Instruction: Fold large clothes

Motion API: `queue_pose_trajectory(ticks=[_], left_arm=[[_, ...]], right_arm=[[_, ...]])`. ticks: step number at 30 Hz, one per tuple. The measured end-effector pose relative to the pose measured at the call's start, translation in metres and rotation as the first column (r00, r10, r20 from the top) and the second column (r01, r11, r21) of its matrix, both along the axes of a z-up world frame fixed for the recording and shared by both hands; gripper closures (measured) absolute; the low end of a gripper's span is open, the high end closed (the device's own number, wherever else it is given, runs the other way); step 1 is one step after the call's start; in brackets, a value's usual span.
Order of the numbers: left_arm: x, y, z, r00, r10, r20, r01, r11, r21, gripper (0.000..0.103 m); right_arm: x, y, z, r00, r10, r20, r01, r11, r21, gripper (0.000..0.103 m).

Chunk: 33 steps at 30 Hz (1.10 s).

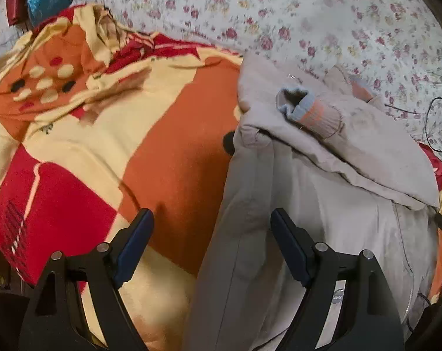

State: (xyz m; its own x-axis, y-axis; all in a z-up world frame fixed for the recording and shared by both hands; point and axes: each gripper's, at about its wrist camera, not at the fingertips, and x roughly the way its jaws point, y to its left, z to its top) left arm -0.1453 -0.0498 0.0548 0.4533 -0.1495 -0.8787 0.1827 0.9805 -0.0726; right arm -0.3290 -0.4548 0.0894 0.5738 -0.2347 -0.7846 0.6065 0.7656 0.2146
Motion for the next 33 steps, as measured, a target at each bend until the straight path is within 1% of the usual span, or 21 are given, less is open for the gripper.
queue_pose_trajectory(ticks=[1,3,5,6,8,12,13,14,16,18,20,24,25,27,28,29,30,31,32,33], left_arm=[[-0.001,0.001,0.0,1.0,0.001,0.002,-0.001,1.0,0.003,0.021],[-0.003,0.003,-0.001,1.0,0.001,-0.005,-0.001,1.0,-0.002,0.021],[-0.005,0.002,-0.003,1.0,-0.002,-0.009,0.002,1.0,0.006,0.021],[-0.006,0.001,-0.002,1.0,-0.005,-0.004,0.005,1.0,0.011,0.021],[-0.012,0.0,0.001,1.0,-0.014,0.02,0.014,1.0,0.026,0.021],[-0.022,-0.001,0.006,0.998,-0.037,0.053,0.035,0.998,0.047,0.021],[-0.025,0.0,0.007,0.997,-0.043,0.059,0.04,0.998,0.053,0.021],[-0.027,-0.001,0.007,0.997,-0.05,0.063,0.046,0.997,0.058,0.021],[-0.031,-0.001,0.008,0.996,-0.063,0.068,0.058,0.996,0.067,0.021],[-0.036,-0.002,0.008,0.995,-0.075,0.07,0.07,0.995,0.076,0.021],[-0.04,-0.003,0.009,0.994,-0.086,0.07,0.081,0.994,0.077,0.021],[-0.049,-0.003,0.01,0.993,-0.096,0.064,0.091,0.993,0.074,0.021],[-0.051,-0.002,0.011,0.993,-0.098,0.061,0.094,0.993,0.066,0.021],[-0.057,0.002,0.011,0.994,-0.096,0.059,0.093,0.994,0.055,0.021],[-0.059,0.004,0.011,0.994,-0.094,0.056,0.091,0.994,0.053,0.021],[-0.061,0.006,0.01,0.994,-0.093,0.053,0.09,0.995,0.052,0.021],[-0.063,0.008,0.009,0.995,-0.092,0.047,0.09,0.995,0.052,0.021],[-0.066,0.01,0.008,0.995,-0.092,0.04,0.09,0.995,0.054,0.021],[-0.069,0.013,0.008,0.995,-0.093,0.035,0.091,0.994,0.052,0.021],[-0.072,0.015,0.008,0.995,-0.095,0.032,0.093,0.994,0.049,0.021]], right_arm=[[-0.006,0.001,0.005,1.0,-0.016,0.006,0.016,1.0,-0.006,0.082],[-0.015,0.004,0.015,0.999,-0.02,0.039,0.02,1.0,-0.016,0.076],[-0.017,0.012,0.021,0.998,0.021,0.06,-0.021,1.0,-0.005,0.058],[-0.017,0.018,0.022,0.997,0.051,0.063,-0.051,0.999,0.002,0.055],[-0.015,0.027,0.021,0.993,0.102,0.053,-0.102,0.995,0.005,0.055],[-0.015,0.043,0.014,0.985,0.173,-0.022,-0.173,0.985,0.004,0.054],[-0.018,0.046,0.013,0.981,0.192,-0.029,-0.192,0.981,0.006,0.05],[-0.022,0.05,0.012,0.978,0.206,-0.038,-0.206,0.979,0.004,0.042],[-0.033,0.056,0.009,0.974,0.22,-0.06,-0.22,0.975,-0.009,0.034],[-0.043,0.06,0.003,0.971,0.221,-0.093,-0.224,0.974,-0.022,0.034],[-0.049,0.06,-0.005,0.969,0.218,-0.118,-0.221,0.975,-0.012,0.033],[-0.055,0.06,-0.021,0.971,0.212,-0.108,-0.209,0.977,0.034,0.034],[-0.054,0.061,-0.025,0.971,0.217,-0.102,-0.213,0.976,0.05,0.035],[-0.056,0.062,-0.029,0.972,0.223,-0.079,-0.219,0.974,0.061,0.049],[-0.057,0.064,-0.029,0.971,0.228,-0.071,-0.225,0.973,0.042,0.067],[-0.058,0.068,-0.027,0.966,0.247,-0.08,-0.25,0.968,-0.016,0.095],[-0.06,0.069,-0.024,0.962,0.256,-0.094,-0.262,0.963,-0.068,0.102],[-0.065,0.064,-0.018,0.965,0.254,-0.069,-0.259,0.964,-0.067,0.102],[-0.071,0.058,-0.015,0.969,0.242,-0.039,-0.244,0.969,-0.041,0.102],[-0.077,0.053,-0.013,0.973,0.228,-0.028,-0.229,0.973,-0.037,0.102]])
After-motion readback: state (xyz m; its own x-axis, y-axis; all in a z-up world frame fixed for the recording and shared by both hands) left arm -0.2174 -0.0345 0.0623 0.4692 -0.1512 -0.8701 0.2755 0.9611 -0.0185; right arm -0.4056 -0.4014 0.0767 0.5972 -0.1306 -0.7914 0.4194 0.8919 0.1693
